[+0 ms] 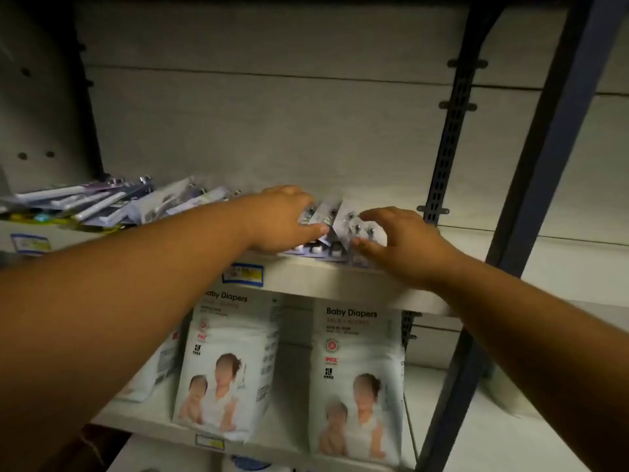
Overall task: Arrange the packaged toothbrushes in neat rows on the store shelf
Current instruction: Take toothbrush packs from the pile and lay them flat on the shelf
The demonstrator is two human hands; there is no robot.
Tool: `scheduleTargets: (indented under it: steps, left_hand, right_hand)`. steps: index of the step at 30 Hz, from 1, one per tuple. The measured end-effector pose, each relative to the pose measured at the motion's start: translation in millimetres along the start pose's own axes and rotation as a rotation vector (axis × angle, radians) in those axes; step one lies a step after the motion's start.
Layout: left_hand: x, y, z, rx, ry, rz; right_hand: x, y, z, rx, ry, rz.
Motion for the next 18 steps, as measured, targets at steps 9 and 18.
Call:
scheduleTargets:
  steps: [9, 18]
  left_hand:
    - [5.5, -19.7, -50.1, -0.073, 0.072, -0.088]
    - [9.8, -61.8, -82.4, -0.096, 0.233, 0.006]
  right_hand:
    - [10.8, -6.5, -10.8, -0.010, -0.183, 0.052]
    - [19.2, -7.2, -0.3, 0.023, -0.225, 0.028]
Point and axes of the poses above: each hand's wrist, its own z-axis away from the middle knuckle, its own y-axis out of the back of the hand, x = y × z, the point moved 6 cm from there along -z, towards the middle knuckle, and after that the axes turned 6 degrees about y, right-handed, at the moved point
